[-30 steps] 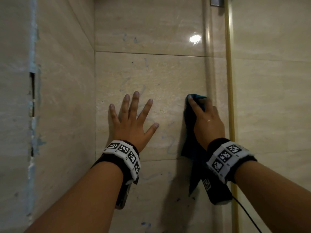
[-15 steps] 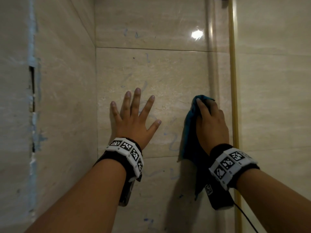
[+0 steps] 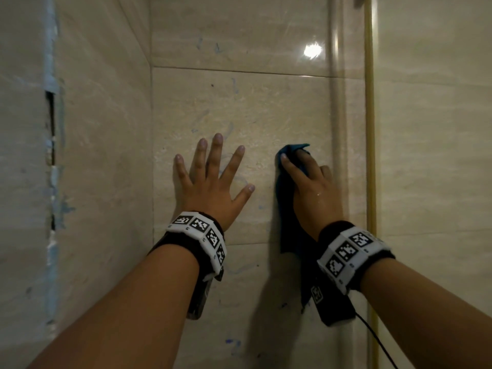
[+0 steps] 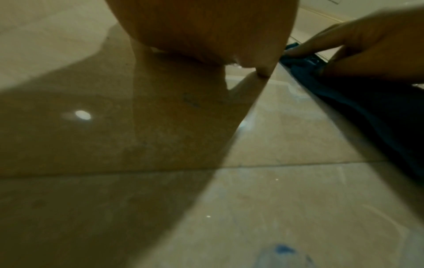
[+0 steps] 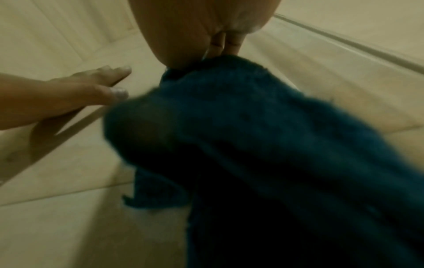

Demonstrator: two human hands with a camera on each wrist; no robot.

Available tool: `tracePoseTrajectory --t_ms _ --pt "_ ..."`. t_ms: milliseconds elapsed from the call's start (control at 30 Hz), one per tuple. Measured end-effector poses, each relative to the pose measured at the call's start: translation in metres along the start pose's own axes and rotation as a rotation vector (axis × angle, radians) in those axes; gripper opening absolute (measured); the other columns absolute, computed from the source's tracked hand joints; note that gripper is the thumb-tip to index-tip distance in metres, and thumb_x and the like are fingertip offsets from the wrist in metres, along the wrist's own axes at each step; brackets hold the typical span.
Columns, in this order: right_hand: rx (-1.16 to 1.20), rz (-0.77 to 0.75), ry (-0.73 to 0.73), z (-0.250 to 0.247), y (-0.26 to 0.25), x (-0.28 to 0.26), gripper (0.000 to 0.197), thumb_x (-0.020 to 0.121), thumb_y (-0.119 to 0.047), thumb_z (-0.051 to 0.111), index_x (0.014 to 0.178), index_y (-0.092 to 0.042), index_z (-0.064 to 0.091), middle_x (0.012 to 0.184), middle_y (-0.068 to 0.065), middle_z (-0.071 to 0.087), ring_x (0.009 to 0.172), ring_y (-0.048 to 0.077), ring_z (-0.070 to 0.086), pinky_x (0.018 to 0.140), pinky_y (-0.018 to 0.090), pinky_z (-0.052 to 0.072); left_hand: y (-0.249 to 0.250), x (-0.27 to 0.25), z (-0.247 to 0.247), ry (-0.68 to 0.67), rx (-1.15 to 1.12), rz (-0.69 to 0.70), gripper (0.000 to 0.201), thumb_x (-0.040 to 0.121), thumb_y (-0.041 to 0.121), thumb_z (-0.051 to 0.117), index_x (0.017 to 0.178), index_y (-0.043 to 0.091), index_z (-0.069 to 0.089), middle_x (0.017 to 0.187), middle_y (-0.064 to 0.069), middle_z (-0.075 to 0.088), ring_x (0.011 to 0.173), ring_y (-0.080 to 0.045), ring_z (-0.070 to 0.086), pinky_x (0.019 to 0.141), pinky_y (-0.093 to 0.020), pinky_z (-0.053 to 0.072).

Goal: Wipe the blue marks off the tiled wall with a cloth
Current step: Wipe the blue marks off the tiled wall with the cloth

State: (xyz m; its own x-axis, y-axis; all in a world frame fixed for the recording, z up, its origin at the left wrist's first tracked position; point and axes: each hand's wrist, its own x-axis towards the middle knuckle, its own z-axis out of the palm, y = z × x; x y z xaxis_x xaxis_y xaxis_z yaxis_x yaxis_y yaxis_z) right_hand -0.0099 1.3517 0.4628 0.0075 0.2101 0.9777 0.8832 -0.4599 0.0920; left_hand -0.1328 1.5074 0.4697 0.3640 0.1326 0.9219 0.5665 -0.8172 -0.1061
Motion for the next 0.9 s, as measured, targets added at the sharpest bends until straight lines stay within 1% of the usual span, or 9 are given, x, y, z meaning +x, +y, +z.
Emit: tracePoseTrajectory --t_ms 100,200,267,333,467,600,667,767,900 --pt "-0.005 -0.049 -0.043 0.000 -0.006 0.008 0.071 0.074 0.013 0.058 0.137 -0.019 0.050 0.138 0.015 0.048 0.095 0.041 0.051 0.068 0.042 0.051 0.001 0.000 -0.001 -0.021 0.011 -0.005 0.074 0.078 0.071 -0.006 0.143 0.041 -0.027 0.153 0.002 -0.035 0.142 -0.024 -0.027 0.110 -0.060 -0.010" --pt "-0.027 -0.167 -0.038 0.005 -0.006 -0.001 0.063 0.074 0.008 0.061 0.130 -0.020 0.058 0.127 0.014 0.057 0.087 0.037 0.055 0.062 0.037 0.051 0.001 0.000 -0.004 -0.039 0.011 -0.006 0.074 0.078 0.071 -0.009 0.143 0.041 -0.029 0.151 0.002 -0.037 0.141 -0.024 -0.029 0.108 -0.059 -0.013" --pt "-0.032 -0.237 -0.063 0.004 -0.004 -0.011 0.049 0.084 -0.007 0.046 0.128 -0.023 0.060 0.123 0.011 0.060 0.083 0.033 0.055 0.061 0.035 0.051 0.001 0.000 -0.005 -0.048 0.011 -0.004 0.074 0.078 0.070 -0.010 0.142 0.040 -0.030 0.152 0.002 -0.037 0.141 -0.024 -0.029 0.108 -0.059 -0.014" --pt "-0.037 -0.271 -0.077 0.002 -0.003 -0.016 0.049 0.085 -0.018 0.036 0.126 -0.023 0.061 0.121 0.010 0.061 0.081 0.031 0.055 0.058 0.034 0.051 0.000 0.000 -0.004 -0.045 0.018 -0.002 0.074 0.077 0.070 -0.011 0.142 0.040 -0.030 0.152 0.001 -0.036 0.141 -0.024 -0.029 0.107 -0.059 -0.015" --pt "-0.019 -0.182 -0.021 0.003 -0.006 -0.004 0.057 0.077 0.003 0.062 0.129 -0.020 0.059 0.126 0.013 0.058 0.088 0.036 0.057 0.058 0.038 0.052 -0.001 0.000 -0.001 -0.005 0.005 0.005 0.073 0.080 0.071 -0.005 0.144 0.041 -0.024 0.154 0.002 -0.031 0.142 -0.024 -0.025 0.108 -0.059 -0.013" --pt "0.020 -0.171 0.007 0.005 -0.017 0.010 0.058 0.076 0.006 0.062 0.129 -0.019 0.059 0.128 0.015 0.056 0.094 0.039 0.056 0.060 0.039 0.052 0.001 0.000 -0.002 0.012 -0.017 0.006 0.072 0.083 0.070 0.000 0.146 0.040 -0.018 0.157 0.001 -0.022 0.144 -0.024 -0.018 0.109 -0.061 -0.009" --pt "0.016 -0.233 -0.004 0.005 -0.019 0.008 0.046 0.083 -0.006 0.052 0.126 -0.020 0.062 0.123 0.015 0.059 0.089 0.037 0.056 0.058 0.037 0.051 0.001 -0.001 -0.005 -0.007 -0.007 0.000 0.071 0.084 0.069 0.000 0.146 0.040 -0.020 0.158 0.000 -0.023 0.144 -0.025 -0.019 0.109 -0.061 -0.009" --pt "0.001 -0.284 -0.048 0.007 -0.016 -0.005 0.051 0.084 -0.019 0.032 0.124 -0.023 0.063 0.117 0.012 0.062 0.086 0.030 0.051 0.055 0.032 0.049 0.002 -0.001 -0.010 -0.090 0.000 -0.012 0.073 0.085 0.069 0.007 0.141 0.040 -0.029 0.153 0.000 -0.035 0.142 -0.025 -0.027 0.111 -0.062 -0.011" --pt "0.005 -0.310 -0.071 0.003 -0.006 -0.017 0.050 0.082 -0.021 0.032 0.118 -0.025 0.067 0.110 0.011 0.064 0.083 0.021 0.038 0.054 0.030 0.048 0.003 0.000 -0.016 -0.141 0.002 -0.011 0.074 0.089 0.068 0.014 0.141 0.040 -0.030 0.150 0.001 -0.040 0.141 -0.025 -0.031 0.111 -0.061 -0.011"
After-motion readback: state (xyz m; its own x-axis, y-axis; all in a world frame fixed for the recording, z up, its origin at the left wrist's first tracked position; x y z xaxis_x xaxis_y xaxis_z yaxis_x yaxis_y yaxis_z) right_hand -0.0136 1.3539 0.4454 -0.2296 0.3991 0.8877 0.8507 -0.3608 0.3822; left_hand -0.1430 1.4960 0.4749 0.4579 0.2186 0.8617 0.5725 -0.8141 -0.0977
